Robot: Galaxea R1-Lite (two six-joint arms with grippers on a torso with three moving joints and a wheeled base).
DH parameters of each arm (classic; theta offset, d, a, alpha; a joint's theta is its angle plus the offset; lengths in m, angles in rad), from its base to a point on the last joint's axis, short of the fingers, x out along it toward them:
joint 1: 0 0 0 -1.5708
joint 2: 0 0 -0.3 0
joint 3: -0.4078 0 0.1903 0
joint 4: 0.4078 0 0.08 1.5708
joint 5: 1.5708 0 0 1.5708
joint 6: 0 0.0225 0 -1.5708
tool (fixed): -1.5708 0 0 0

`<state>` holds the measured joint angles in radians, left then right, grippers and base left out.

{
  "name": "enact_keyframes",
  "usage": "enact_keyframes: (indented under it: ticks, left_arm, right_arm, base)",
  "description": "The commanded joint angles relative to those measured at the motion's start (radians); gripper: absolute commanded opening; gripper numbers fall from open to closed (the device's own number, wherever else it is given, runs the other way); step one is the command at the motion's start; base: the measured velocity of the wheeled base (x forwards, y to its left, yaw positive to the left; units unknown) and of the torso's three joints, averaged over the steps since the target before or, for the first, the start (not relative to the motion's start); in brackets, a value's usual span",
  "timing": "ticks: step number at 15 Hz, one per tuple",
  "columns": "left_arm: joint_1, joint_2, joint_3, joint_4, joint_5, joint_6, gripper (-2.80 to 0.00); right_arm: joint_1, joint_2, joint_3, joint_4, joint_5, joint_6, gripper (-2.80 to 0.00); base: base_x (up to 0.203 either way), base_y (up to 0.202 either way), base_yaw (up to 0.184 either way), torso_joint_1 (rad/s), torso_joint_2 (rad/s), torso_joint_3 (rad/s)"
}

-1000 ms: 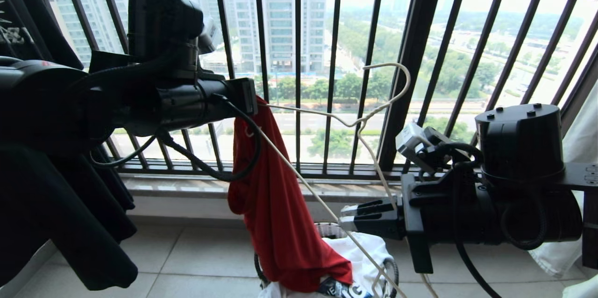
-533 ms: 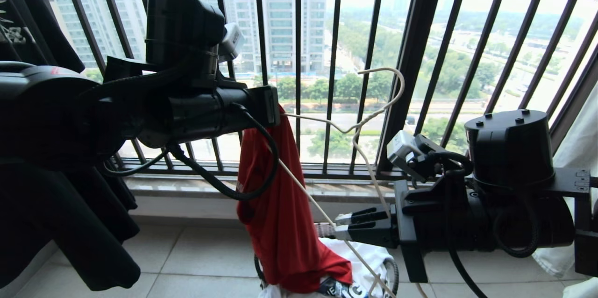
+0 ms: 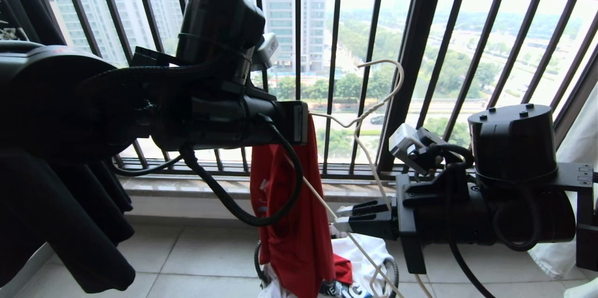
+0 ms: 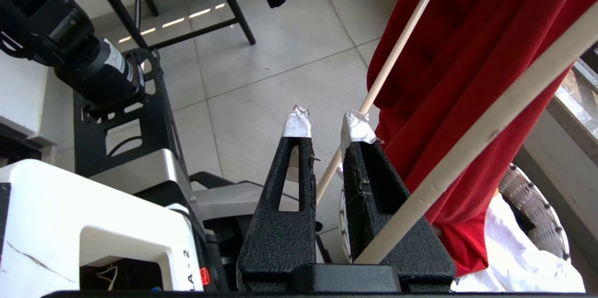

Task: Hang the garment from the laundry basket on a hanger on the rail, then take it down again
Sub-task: Hang the clothes on the clothes rack

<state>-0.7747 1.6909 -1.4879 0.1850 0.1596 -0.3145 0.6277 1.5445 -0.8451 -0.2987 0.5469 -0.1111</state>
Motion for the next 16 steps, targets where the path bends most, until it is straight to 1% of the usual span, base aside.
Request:
enact_keyframes:
  ticks: [1, 3, 4, 5, 10, 12, 14, 16]
  left_arm:
    - [-0.029, -0.012, -0.046, 0.074, 0.0, -0.003, -2.8]
    - [-0.053, -0.019, -0.118, 0.186, -0.002, -0.003, -2.8]
    - [-0.068, -0.025, -0.136, 0.225, -0.017, -0.004, -2.8]
    - [-0.075, -0.024, -0.138, 0.229, -0.044, -0.006, -2.8]
    - [-0.112, -0.013, -0.169, 0.231, -0.073, 0.003, -2.8]
    - [-0.112, 0.016, -0.212, 0.233, -0.075, 0.005, -2.8]
    - [-0.129, 0.026, -0.23, 0.25, -0.077, 0.008, -2.8]
    - [-0.129, 0.044, -0.249, 0.251, -0.077, 0.009, -2.8]
  right_arm:
    - [-0.005, -0.009, -0.002, -0.005, 0.0, -0.001, -2.8]
    - [-0.034, -0.01, -0.009, -0.016, -0.014, -0.001, -2.8]
    - [-0.037, -0.012, -0.009, -0.02, -0.015, -0.001, -2.8]
    - [-0.036, -0.012, -0.008, -0.02, -0.015, -0.002, -2.8]
    - [-0.036, -0.014, -0.006, -0.02, -0.012, -0.001, -2.8]
    - [-0.034, -0.023, -0.002, -0.02, -0.004, -0.001, -2.8]
    - [-0.036, -0.023, 0.001, -0.022, 0.001, 0.004, -2.8]
    - [-0.034, -0.024, 0.003, -0.022, 0.015, 0.005, -2.8]
  base:
    - [0.0, 0.0, 0.0, 0.0, 0.0, 0.0]
    - [0.0, 0.0, 0.0, 0.0, 0.0, 0.0]
    - [0.0, 0.0, 0.0, 0.0, 0.0, 0.0]
    - [0.0, 0.0, 0.0, 0.0, 0.0, 0.0]
    - [0.0, 0.0, 0.0, 0.0, 0.0, 0.0]
    - [0.0, 0.0, 0.0, 0.0, 0.0, 0.0]
    - [0.0, 0.0, 0.0, 0.0, 0.0, 0.0]
    - [0.0, 0.0, 0.0, 0.0, 0.0, 0.0]
